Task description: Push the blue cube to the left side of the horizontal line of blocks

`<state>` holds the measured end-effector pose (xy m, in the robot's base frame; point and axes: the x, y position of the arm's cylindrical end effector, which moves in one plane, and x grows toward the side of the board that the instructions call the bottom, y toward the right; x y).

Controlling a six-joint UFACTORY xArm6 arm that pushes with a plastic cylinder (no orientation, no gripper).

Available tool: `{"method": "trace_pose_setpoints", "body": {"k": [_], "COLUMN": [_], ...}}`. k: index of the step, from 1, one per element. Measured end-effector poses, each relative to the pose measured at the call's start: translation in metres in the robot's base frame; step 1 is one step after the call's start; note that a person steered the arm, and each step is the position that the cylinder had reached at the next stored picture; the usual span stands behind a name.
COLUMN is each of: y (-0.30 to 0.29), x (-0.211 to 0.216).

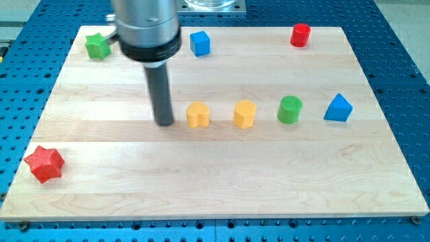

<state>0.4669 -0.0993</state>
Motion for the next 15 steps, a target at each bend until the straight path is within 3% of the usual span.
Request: {"method": "trace_pose_setpoints", "body": {"k": [1,2,4,6,8,9,10,11,12,13,14,15], "y": [0.001,0.03,0.134,0.124,0.074,0.029,0.025,-0.005,-0.049,-0.024,-0.045,0.008], "x": [-0.026,-0.088,-0.174,-0.223,-0.228,-0.181,-0.154,-0.188,-0.172,-0.139,-0.16,-0.129]}}
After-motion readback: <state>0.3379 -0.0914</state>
